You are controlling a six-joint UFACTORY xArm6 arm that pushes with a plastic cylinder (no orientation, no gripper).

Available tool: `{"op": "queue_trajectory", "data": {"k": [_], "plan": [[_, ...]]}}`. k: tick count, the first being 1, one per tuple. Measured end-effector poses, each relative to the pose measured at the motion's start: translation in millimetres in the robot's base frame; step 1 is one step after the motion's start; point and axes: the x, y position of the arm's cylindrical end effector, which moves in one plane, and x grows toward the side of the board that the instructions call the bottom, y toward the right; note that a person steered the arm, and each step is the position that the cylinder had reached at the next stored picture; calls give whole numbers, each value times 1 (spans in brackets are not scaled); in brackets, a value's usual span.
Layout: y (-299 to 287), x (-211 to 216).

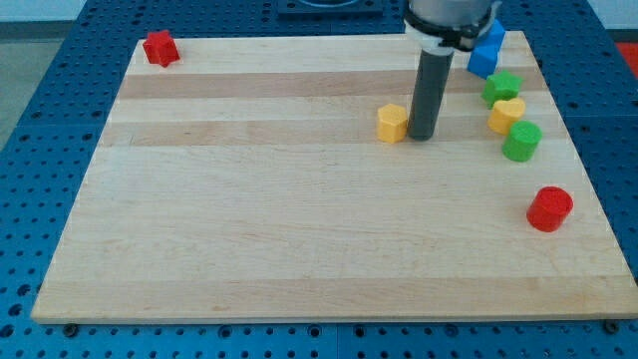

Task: Push the hexagon to the top middle of the board

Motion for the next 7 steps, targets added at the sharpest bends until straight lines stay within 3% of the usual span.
{"op": "queue_trajectory", "data": {"k": [1,2,7], "plan": [[-4,7],[-16,-16],[-139,-56]]}}
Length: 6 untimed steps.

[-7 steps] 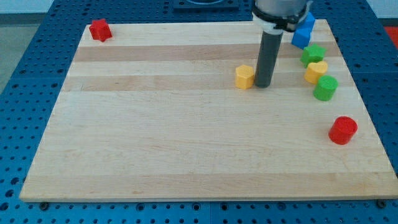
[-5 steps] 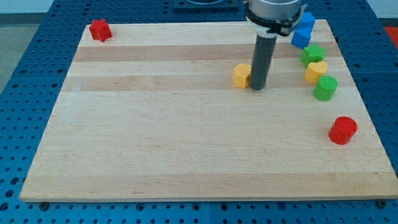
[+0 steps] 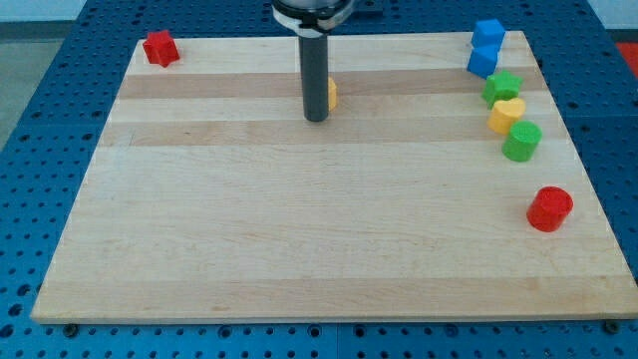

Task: Push the hexagon to the top middle of the board

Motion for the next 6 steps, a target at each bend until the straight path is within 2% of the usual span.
{"op": "queue_trajectory", "data": {"k": [4,5,6], "plan": [[0,-69],[9,-29],[33,-25]]}}
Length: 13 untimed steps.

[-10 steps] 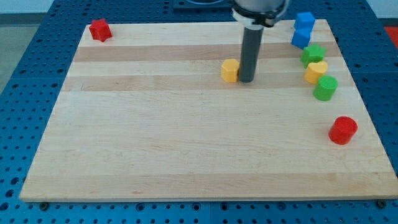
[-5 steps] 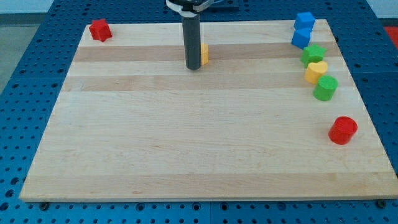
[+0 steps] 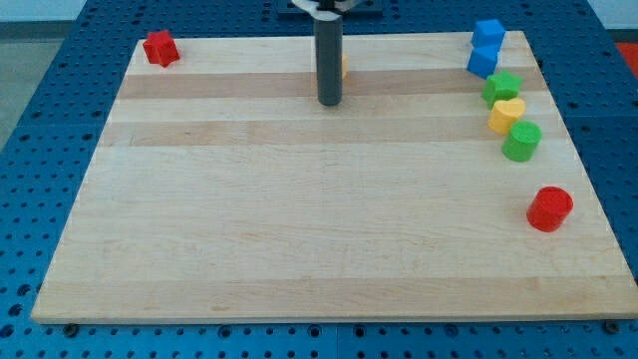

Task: Push the hexagon to the top middle of the board

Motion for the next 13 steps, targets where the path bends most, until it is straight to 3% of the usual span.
{"op": "queue_trajectory", "data": {"k": [5,9,10,12,13], "plan": [[8,-79],[13,-74],[23,-60],[102,-100],[120,-99]]}}
